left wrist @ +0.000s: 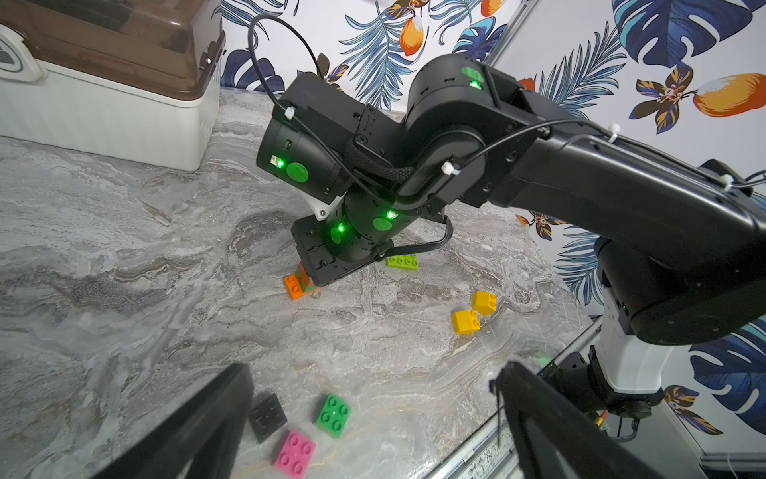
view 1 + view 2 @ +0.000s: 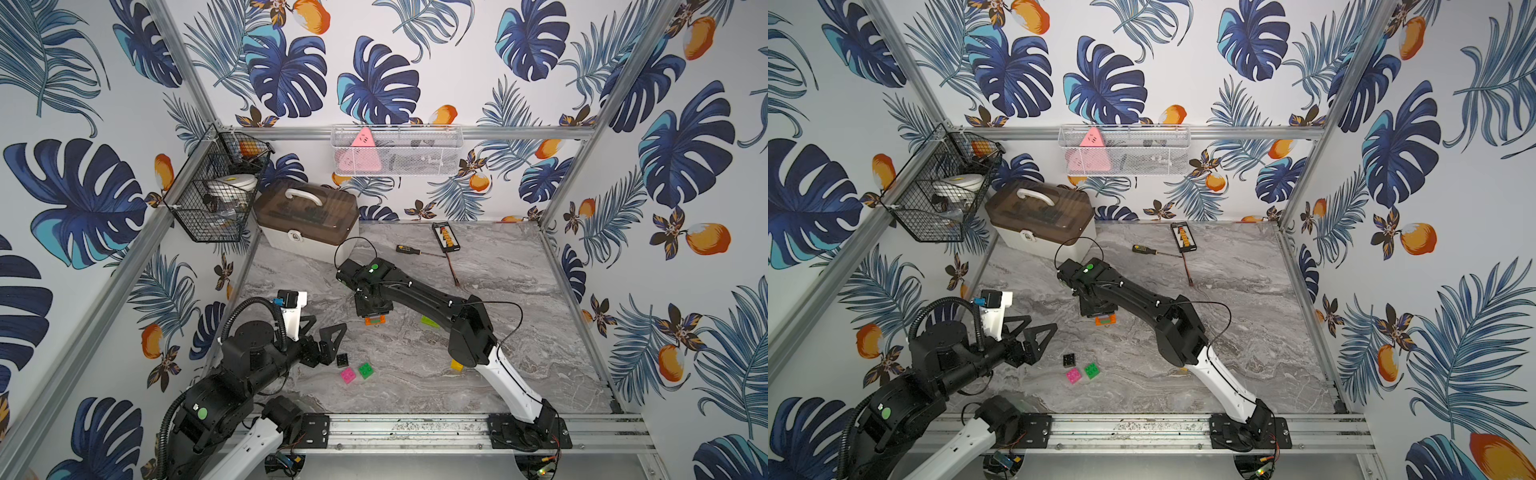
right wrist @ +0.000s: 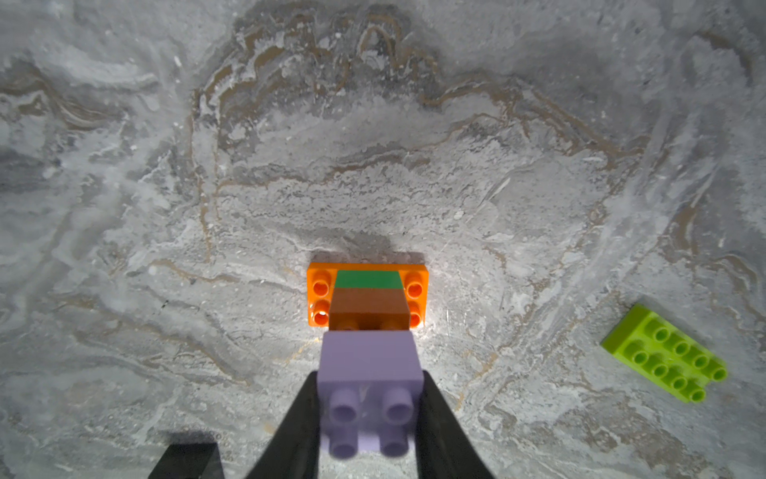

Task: Assemble the number 1 with lego
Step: Assemble the lego brick with the lego brick.

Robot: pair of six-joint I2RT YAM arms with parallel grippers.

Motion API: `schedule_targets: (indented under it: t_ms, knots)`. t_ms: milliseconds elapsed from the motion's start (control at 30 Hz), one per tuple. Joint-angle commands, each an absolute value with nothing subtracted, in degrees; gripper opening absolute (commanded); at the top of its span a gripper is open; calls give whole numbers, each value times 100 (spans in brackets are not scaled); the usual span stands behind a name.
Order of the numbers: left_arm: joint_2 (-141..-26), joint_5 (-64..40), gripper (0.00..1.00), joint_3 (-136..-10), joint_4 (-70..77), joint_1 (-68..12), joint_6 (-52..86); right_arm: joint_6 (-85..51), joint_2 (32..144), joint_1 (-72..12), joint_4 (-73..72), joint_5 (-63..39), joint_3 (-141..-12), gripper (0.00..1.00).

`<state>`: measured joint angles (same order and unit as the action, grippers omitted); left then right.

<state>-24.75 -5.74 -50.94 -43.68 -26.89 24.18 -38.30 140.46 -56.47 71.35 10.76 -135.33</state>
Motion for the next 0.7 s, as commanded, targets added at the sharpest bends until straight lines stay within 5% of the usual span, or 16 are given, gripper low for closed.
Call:
schedule_targets:
  t_ms: [0,667]
  knots:
    - [-2488,-563,99,-5098,-4279,-2674,2413,-3536,14037,-5643,7148,1074,-13586,26]
    - [-2525,-510,99,-5098,-4294,-2668,2425,-3476,14043,-5590,7432,1241,-13951,27]
